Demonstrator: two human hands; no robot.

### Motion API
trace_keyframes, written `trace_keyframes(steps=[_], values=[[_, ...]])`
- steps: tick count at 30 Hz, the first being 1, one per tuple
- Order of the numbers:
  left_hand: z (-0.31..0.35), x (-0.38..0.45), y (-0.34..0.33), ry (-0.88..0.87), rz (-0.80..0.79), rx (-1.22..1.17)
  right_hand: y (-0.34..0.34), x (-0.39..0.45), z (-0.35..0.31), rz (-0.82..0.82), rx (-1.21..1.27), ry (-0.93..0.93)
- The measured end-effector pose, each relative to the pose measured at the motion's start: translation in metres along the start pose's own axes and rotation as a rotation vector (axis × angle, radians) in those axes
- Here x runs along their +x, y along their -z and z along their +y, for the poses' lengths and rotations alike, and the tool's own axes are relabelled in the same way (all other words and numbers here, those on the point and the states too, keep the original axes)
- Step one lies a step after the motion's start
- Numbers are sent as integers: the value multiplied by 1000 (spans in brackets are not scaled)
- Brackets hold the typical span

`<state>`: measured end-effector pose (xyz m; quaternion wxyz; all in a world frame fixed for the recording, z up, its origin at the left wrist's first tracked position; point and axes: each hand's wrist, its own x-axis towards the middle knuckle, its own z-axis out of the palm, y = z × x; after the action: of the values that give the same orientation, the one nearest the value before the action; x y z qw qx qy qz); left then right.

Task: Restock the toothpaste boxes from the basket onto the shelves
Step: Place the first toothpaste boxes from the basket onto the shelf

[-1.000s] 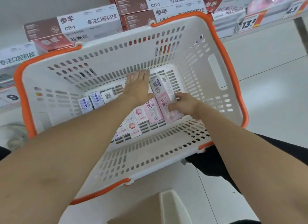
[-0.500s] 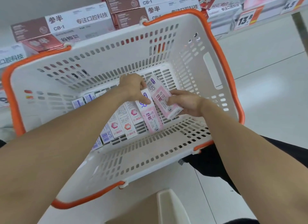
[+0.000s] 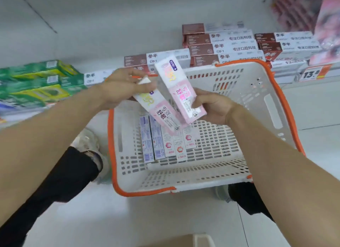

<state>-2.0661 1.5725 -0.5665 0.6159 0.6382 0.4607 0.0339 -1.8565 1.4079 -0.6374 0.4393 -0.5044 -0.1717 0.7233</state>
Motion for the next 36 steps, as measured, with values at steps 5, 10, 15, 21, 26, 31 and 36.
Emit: trace_keyframes(steps=[5, 10, 15, 21, 26, 31, 36], values=[[34, -79, 76, -8, 57, -16, -103, -1, -59, -130, -228, 113], [54, -126, 126, -32, 179, -89, -162, -12, -96, -192, -351, 203], [65, -132, 159, -19, 211, -319, -208, -12, -119, -193, -513, 257], [70, -133, 184, -146, 193, -459, -244, -24, -164, -115, -733, 368], [69, -137, 189, -280, 288, -533, -261, -21, -184, -101, -830, 380], [81, -152, 209, -398, 378, -581, -297, -28, -221, -28, -945, 453], [93, -170, 259, -597, 624, -637, -353, -23, -267, 95, -949, 698]])
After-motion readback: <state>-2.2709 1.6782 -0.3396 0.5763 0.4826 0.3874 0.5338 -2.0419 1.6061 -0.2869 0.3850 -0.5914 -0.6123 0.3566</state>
